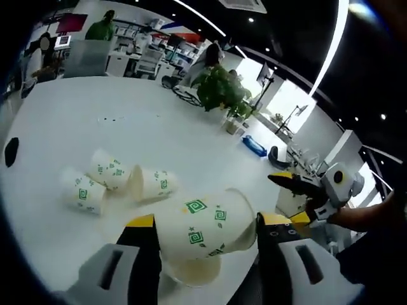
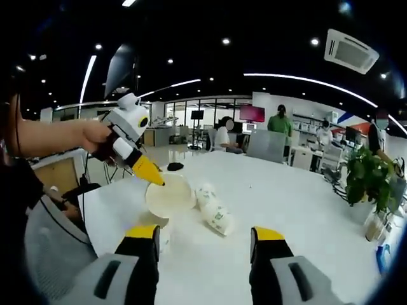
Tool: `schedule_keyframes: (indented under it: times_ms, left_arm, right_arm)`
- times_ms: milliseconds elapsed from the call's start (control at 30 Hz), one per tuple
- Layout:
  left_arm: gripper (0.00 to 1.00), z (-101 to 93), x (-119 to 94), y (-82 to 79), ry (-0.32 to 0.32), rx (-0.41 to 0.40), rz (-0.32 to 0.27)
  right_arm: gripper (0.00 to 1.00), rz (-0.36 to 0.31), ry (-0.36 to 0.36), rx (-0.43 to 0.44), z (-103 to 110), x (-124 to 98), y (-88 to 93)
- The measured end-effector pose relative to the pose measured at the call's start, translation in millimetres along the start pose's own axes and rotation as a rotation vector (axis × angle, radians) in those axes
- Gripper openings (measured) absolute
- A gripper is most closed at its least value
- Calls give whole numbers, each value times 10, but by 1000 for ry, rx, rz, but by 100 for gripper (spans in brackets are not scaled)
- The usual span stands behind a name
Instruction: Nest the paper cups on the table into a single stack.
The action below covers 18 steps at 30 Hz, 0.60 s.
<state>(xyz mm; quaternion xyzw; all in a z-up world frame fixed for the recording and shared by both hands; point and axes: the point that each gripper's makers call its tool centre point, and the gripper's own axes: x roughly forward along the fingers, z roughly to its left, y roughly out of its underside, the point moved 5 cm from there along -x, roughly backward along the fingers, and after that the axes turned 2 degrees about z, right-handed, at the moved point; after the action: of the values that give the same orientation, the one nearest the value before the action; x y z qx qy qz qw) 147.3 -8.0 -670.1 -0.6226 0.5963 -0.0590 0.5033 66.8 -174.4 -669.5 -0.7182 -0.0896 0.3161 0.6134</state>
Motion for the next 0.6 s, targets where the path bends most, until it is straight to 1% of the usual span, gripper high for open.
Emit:
schedule_keyframes:
  times_ms: [133, 300, 400, 600]
  left_arm:
    - [60, -43, -36, 45, 15, 1, -1]
    - [60, -136, -60, 77, 53, 5, 0]
    - [60, -200, -76, 95, 75, 13, 6]
    - [60, -282, -111, 114, 121, 15, 8]
  right_arm:
    - [51, -6, -22, -12, 44, 63, -39]
    - [45, -27, -57, -22, 94, 136, -113]
    - [40, -42, -77, -45, 131, 179, -166]
    - [25, -50, -132, -95, 233, 280, -257]
